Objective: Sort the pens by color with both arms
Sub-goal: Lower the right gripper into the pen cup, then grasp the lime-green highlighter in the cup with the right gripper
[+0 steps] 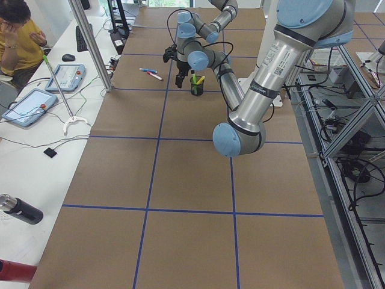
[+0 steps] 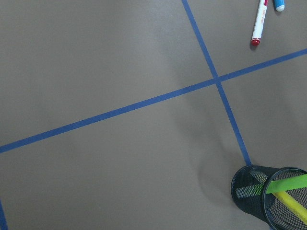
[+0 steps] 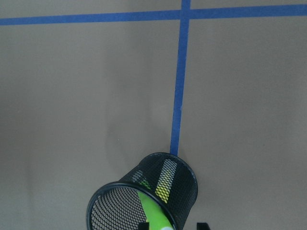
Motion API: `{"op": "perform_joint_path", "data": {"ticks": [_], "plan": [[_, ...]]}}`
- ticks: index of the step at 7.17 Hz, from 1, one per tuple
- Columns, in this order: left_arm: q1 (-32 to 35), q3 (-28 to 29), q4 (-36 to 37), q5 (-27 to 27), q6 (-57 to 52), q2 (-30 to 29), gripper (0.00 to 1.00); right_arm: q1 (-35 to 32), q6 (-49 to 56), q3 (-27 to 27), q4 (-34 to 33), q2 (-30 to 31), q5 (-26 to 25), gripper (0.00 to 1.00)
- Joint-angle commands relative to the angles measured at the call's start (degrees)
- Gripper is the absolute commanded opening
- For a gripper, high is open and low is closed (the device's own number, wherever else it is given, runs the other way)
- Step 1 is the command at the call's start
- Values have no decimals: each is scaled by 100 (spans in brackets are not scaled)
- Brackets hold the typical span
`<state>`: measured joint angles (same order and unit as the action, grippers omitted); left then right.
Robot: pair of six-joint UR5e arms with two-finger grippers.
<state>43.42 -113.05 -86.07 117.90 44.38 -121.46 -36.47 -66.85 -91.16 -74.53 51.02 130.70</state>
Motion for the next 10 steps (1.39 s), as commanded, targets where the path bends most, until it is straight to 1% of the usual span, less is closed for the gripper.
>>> {"op": "perform_joint_path", "data": {"ticks": [1, 2, 3, 5, 7, 9, 10], "plan": [[0, -15, 3, 5, 0, 0, 99, 34, 6, 2, 0, -4, -18, 44], [0, -15, -6, 5, 0, 0, 99, 61, 14, 11, 9, -4, -27, 44], [0, -15, 3, 5, 0, 0, 99, 87, 23, 11, 9, -4, -36, 40], [0, -24, 3, 5, 0, 0, 99, 122, 23, 11, 18, -4, -36, 37], [0, -33, 3, 14, 0, 0, 99, 131, 32, 11, 18, -4, -45, 29], [0, -33, 3, 14, 0, 0, 99, 140, 76, 11, 18, -4, -176, 29], [0, -33, 3, 14, 0, 0, 99, 140, 85, 11, 18, -4, -185, 33]]}}
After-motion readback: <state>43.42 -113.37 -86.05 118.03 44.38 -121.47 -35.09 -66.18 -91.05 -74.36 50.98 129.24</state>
